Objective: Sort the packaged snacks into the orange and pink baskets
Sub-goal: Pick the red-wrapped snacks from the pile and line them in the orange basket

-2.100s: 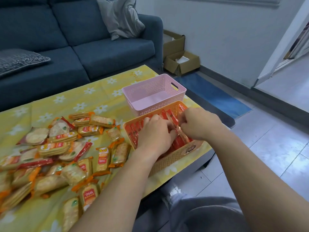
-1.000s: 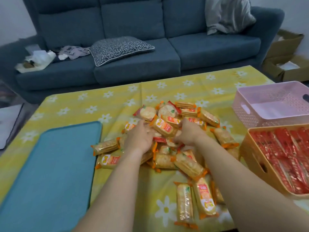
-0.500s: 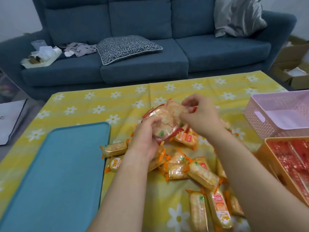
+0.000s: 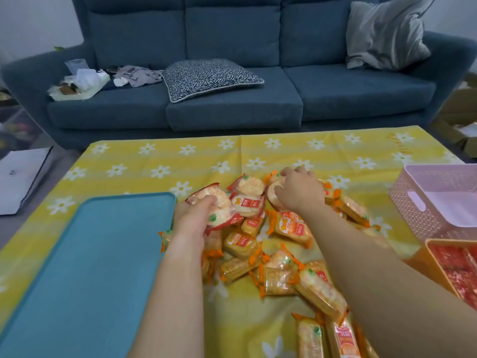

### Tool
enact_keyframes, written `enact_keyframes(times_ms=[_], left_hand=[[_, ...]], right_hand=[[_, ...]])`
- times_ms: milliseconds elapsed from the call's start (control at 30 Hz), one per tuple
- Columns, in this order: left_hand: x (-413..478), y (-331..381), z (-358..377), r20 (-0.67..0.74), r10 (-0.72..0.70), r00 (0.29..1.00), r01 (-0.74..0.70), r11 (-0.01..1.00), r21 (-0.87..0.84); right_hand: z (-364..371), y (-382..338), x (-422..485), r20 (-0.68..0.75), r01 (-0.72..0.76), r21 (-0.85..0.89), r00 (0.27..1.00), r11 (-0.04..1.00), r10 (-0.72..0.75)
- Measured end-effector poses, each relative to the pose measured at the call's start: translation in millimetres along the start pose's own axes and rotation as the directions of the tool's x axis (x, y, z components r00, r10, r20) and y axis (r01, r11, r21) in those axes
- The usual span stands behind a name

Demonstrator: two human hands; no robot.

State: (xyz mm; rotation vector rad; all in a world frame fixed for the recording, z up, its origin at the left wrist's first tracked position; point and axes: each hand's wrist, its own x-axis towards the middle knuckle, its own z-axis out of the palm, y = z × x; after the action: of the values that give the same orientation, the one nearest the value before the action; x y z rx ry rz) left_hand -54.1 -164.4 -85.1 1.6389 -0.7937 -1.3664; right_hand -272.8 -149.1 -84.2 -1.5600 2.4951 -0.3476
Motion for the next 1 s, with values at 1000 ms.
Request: enact_keyframes(times_ms=[1000], left_hand=[[20.2, 3.2, 63.1, 0.57, 0.086, 0.817, -0.557, 0.372, 0.742]], right_hand=[[4.7, -31.0, 58.4, 0.474, -0.158, 0.572, 0.865, 0.805, -0.167]])
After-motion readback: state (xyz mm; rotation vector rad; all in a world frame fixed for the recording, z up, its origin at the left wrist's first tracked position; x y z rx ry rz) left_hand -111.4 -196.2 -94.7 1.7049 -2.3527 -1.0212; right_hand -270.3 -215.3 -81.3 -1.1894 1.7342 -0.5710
